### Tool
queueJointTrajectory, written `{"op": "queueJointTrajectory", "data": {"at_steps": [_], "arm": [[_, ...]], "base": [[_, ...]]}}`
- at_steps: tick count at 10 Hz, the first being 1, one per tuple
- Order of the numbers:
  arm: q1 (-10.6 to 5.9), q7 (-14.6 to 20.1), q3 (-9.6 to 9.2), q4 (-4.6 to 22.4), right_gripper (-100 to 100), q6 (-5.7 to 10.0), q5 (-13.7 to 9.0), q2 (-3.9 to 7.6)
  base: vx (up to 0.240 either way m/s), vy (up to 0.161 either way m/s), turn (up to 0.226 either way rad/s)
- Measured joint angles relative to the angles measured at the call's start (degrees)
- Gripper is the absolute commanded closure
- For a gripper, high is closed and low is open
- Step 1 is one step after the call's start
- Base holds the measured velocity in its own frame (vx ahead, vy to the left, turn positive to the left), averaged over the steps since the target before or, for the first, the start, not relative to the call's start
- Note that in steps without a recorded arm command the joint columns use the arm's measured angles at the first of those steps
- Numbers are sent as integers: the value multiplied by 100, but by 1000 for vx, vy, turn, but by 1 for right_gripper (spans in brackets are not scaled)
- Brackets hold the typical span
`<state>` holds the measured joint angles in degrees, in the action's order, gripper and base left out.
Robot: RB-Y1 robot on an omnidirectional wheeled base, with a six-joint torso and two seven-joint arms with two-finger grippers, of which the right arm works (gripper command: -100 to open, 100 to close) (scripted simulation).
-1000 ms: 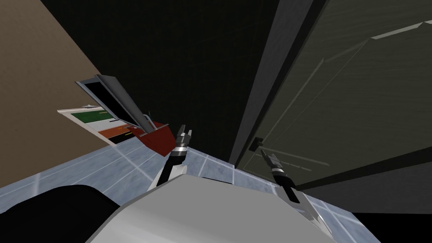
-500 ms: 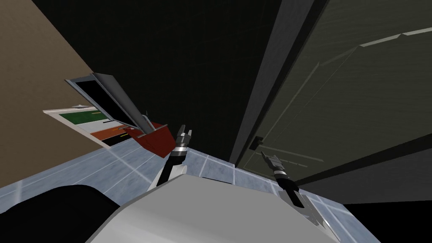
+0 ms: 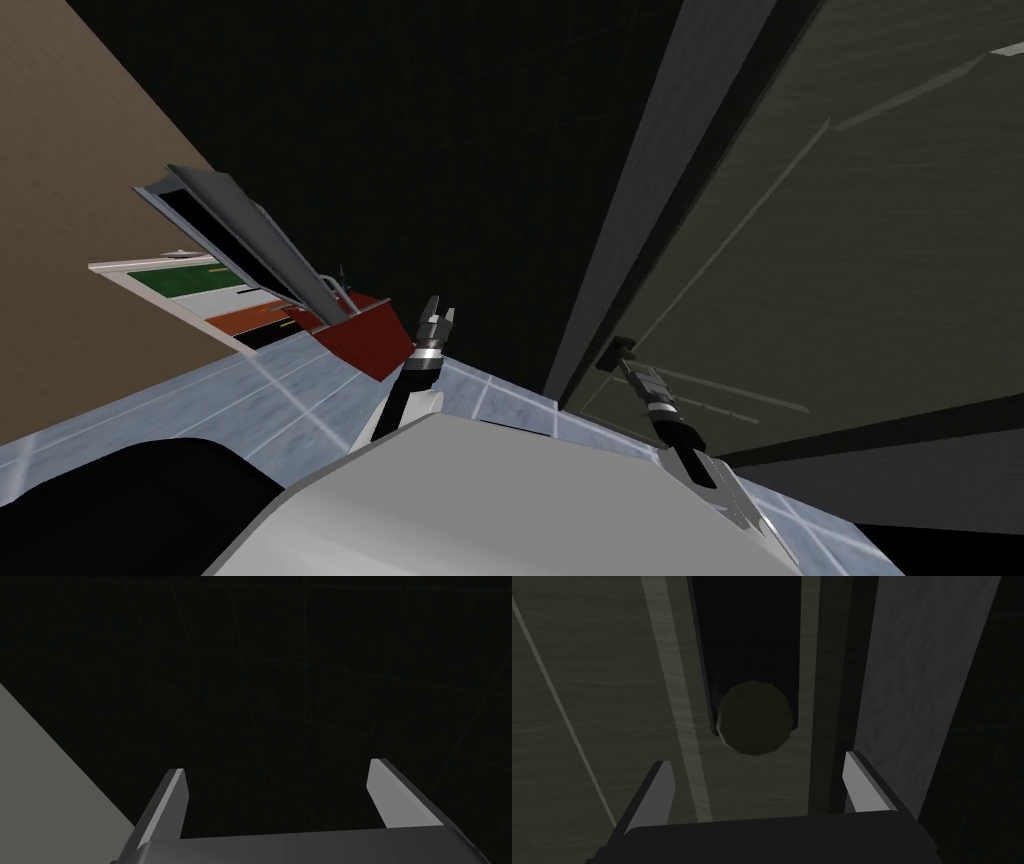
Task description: Pull the door open
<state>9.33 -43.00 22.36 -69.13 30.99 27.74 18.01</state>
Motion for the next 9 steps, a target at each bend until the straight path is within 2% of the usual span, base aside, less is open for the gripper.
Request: {"op": "queueJointTrajectory", "data": {"at_steps": [3,4,9], "arm": [[-61,-59,36,45,-100,-24,1,-35],[-65,-62,37,46,100,-26,1,-35],[-56,-62,25,57,100,-30,8,-40]], "base": [[136,-33,18],[-8,3,-1],[-12,3,1]]}}
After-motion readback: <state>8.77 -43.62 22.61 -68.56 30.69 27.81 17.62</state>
